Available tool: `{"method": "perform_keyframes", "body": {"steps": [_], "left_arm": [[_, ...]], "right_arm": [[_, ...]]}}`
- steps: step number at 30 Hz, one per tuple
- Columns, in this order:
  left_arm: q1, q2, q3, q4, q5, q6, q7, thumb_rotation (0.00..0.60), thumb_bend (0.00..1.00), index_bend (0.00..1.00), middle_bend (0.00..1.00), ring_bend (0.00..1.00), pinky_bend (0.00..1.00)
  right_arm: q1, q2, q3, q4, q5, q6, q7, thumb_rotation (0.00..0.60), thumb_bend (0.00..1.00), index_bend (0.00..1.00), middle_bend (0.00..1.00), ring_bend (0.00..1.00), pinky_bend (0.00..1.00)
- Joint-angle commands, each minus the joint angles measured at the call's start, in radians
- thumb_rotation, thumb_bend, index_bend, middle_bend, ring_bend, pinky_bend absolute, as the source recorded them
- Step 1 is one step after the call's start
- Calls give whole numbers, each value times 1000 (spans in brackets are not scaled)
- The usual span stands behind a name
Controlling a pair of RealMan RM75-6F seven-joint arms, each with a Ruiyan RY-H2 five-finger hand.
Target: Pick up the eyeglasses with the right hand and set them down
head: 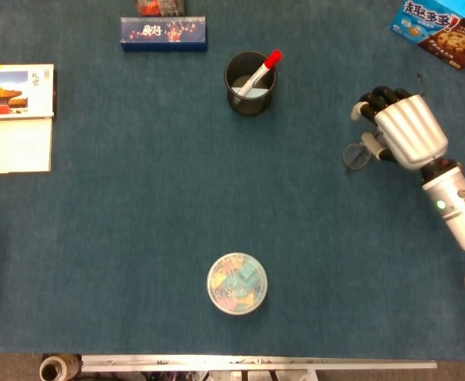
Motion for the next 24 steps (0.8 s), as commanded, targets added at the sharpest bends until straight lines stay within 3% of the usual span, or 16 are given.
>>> {"method": "perform_keyframes", "body": {"steps": [1, 24], "left_arm": [[-1, 1, 0, -2, -1, 0, 2, 600, 333, 465, 398, 306, 453], [-1, 1, 1, -3, -8, -6, 0, 600, 333, 465, 399, 306, 453]], "right_arm": [[-4, 15, -11, -9, -5, -10, -24, 600, 359, 428, 397, 286, 429], [-7, -46, -32, 117, -13, -49, -28, 600, 361, 428, 393, 283, 423]]}}
